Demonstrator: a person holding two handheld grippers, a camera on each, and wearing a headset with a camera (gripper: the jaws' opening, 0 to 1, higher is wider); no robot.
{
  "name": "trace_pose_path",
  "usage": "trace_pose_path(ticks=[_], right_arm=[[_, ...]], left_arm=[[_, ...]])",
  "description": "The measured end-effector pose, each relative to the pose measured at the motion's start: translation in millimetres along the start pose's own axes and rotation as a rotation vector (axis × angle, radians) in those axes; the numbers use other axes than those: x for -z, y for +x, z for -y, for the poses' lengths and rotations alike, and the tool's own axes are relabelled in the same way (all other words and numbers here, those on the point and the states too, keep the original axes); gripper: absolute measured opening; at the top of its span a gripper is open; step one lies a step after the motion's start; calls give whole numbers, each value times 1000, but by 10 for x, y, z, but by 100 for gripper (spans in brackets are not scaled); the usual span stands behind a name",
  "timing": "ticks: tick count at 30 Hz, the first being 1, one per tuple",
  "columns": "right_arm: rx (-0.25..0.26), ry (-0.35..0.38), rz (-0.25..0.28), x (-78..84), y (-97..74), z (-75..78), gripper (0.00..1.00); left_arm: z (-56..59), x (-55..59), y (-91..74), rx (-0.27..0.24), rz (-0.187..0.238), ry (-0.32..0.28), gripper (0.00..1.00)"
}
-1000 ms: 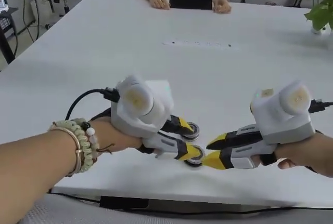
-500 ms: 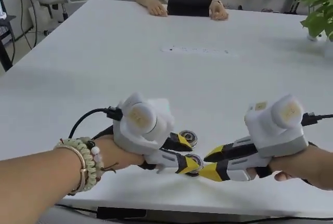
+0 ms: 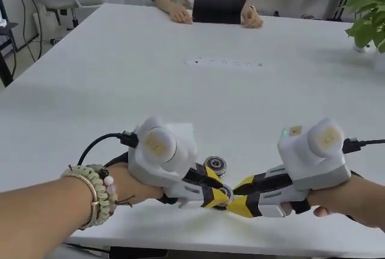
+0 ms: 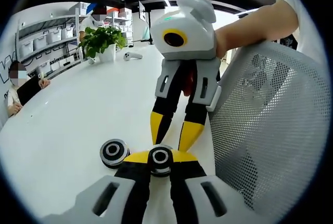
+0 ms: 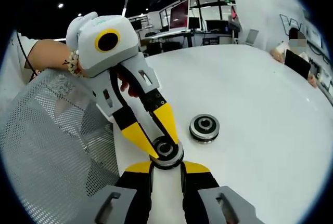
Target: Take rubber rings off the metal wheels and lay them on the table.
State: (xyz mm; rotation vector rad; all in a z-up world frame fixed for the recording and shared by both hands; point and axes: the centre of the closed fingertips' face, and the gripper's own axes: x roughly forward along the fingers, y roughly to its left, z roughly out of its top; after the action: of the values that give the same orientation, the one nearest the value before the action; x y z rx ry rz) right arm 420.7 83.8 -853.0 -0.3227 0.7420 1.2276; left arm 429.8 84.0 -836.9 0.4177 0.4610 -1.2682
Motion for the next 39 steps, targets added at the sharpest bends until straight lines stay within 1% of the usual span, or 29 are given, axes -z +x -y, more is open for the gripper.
trace_pose_path(ticks=[7,9,10,11,13,15,20,21,22,24,26,29,31,32,34,36,39], right_arm=[[7,-52,-11,10,-1,10,16],[18,-68,-28,39,-6,26,12],[28,-69,-35,53,-8,47,6],[38,-66,-34,53,-13,66,5],[32,-65,-32,48,-9,62,4],[41,-89,-35,44,-10,61,4],[54,-83,-42,43,-15,86,0],[66,-82,-42,38,-19,111,0],[62,-64,-38,28,-17,100,0],[71,-61,-48,34,-10,106,0],[83,-31,-58,42,-1,116,0],[96,62,-58,52,-3,126,0],[97,109,-57,53,-2,137,0],[97,150,-50,57,4,144,0],[91,206,-35,58,9,150,0],[88,219,-24,60,2,158,0],[86,240,-32,62,4,156,0]], left_arm=[[-2,-2,-2,-1,11,-8,8],[-3,-6,-3,-2,12,-8,8],[-2,-6,-5,-3,13,-9,8],[-5,-8,-4,-4,13,-10,8],[-7,-9,-3,-6,15,-11,8],[-11,-10,-2,-7,16,-12,8],[-14,-11,-3,-8,18,-14,8],[-16,-12,-2,-8,19,-14,8],[-16,-13,-2,-8,19,-14,8],[-21,-12,-1,-8,18,-14,8],[-21,-12,-1,-7,19,-14,8],[-23,-12,0,-7,20,-14,8],[-25,-13,0,-7,21,-15,8],[-27,-13,-1,-8,21,-15,8],[-32,-11,-2,-9,21,-16,8],[-36,-7,-4,-9,22,-17,8],[-35,-6,-2,-8,23,-19,8]])
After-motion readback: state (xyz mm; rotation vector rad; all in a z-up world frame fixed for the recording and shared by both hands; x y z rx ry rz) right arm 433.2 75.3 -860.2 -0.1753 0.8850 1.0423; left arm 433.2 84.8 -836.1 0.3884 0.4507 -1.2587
